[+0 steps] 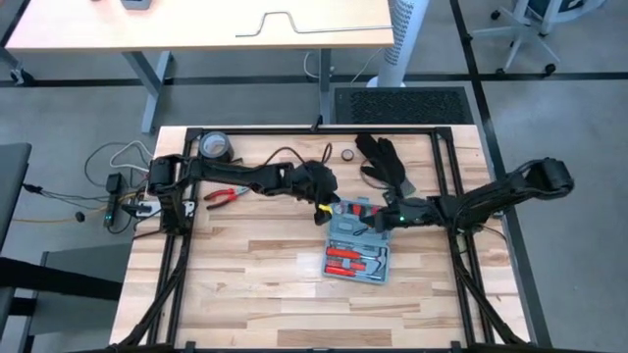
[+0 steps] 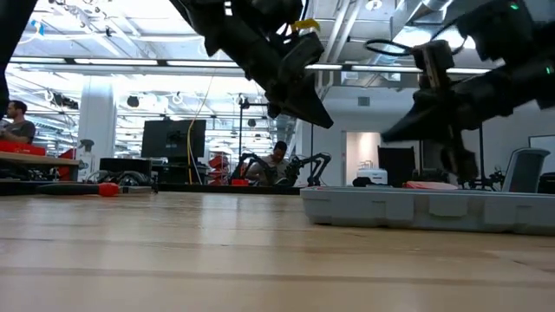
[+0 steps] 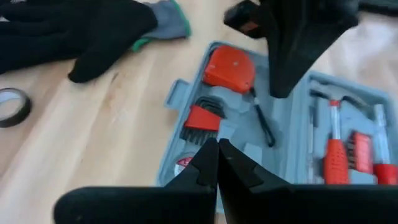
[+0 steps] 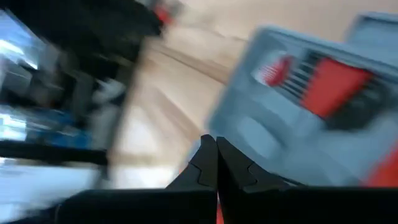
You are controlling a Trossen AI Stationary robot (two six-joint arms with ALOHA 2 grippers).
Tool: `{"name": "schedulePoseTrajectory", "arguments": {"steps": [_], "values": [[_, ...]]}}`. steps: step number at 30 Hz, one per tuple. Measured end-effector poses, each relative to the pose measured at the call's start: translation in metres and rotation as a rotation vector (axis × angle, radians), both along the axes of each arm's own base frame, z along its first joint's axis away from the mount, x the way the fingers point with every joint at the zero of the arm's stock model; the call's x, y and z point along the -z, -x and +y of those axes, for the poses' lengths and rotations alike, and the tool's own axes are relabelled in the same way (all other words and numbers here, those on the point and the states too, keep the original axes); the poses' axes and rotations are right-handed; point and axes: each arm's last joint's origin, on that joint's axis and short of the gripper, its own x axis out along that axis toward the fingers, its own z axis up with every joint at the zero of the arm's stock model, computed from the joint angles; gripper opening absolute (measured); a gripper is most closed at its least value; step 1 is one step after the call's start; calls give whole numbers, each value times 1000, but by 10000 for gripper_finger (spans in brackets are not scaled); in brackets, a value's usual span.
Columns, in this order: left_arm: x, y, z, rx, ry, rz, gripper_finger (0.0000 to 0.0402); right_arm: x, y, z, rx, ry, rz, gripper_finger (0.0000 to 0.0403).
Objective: Prefit tool cases
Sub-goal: Put the orange measuring tool into the gray prefit tool case
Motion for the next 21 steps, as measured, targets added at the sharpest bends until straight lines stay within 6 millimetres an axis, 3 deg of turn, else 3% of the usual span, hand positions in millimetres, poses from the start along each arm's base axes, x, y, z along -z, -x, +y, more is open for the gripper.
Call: {"name": "schedulePoseTrajectory", "arguments": {"steps": [4, 10, 15, 21], "values": [[6, -8, 8, 80, 87, -59, 0, -23, -5, 1, -48, 110, 197, 0], [35, -32, 4, 122, 127, -29, 0, -51, 3, -4, -33, 226, 457, 0], [39, -55, 7, 141, 105, -52, 0, -41, 15, -3, -43, 221, 633, 0], [43, -78, 8, 180, 97, -59, 0, -33, 12, -3, -37, 214, 677, 0]]}}
